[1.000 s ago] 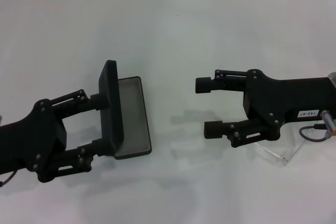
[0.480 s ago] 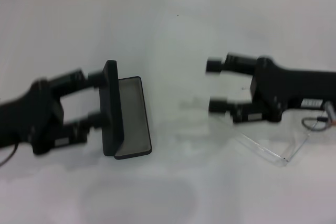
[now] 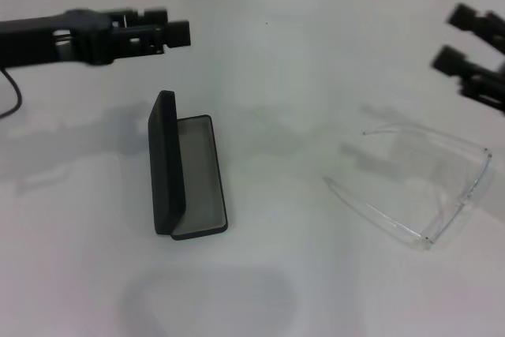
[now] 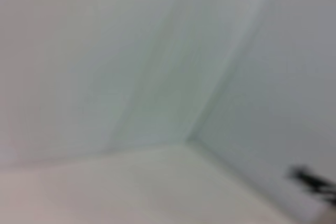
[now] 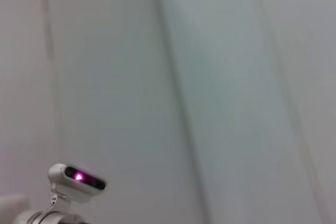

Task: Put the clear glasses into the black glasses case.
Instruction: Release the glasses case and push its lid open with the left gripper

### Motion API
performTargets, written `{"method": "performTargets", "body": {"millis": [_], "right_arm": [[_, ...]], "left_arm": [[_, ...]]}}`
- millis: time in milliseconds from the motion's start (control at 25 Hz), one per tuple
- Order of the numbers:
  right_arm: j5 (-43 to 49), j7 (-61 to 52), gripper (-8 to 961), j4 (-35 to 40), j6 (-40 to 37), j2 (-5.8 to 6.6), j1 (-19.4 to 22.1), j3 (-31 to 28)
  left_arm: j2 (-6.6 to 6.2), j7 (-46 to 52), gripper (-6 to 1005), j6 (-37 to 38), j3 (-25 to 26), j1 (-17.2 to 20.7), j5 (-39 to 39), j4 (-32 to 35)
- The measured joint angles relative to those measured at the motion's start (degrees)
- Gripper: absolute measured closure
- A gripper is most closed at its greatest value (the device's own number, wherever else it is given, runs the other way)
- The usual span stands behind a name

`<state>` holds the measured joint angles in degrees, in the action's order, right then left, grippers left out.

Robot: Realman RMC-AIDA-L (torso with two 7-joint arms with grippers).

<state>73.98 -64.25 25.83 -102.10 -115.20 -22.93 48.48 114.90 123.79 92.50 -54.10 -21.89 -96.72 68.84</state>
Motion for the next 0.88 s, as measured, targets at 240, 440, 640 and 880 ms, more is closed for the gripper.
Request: {"method": "performTargets", "body": {"millis": [240, 440, 640, 880], "right_arm": [[0.18, 4.28, 77, -0.57, -0.80, 0.10, 3.40, -2.19], [0.20, 7.93, 77, -1.96, -0.85, 0.94, 4.44, -2.24], [0.08, 11.36, 77, -2.01, -0.49, 1.81, 5.10, -2.35], [0.00, 12.66, 77, -2.02, -0.58, 2.58, 4.94, -2.40]], "left_arm": [[1.52, 26.95, 304, -2.30, -1.55, -7.26, -24.57, 8.29], [1.44, 43.08, 305, -0.18, -11.35, -12.55, -40.45, 13.04], [4.04, 48.41, 307, 2.96, -14.33, -17.11, -49.66, 13.46], [5.27, 48.76, 308, 3.69, -15.30, -19.59, -53.54, 11.63]]}}
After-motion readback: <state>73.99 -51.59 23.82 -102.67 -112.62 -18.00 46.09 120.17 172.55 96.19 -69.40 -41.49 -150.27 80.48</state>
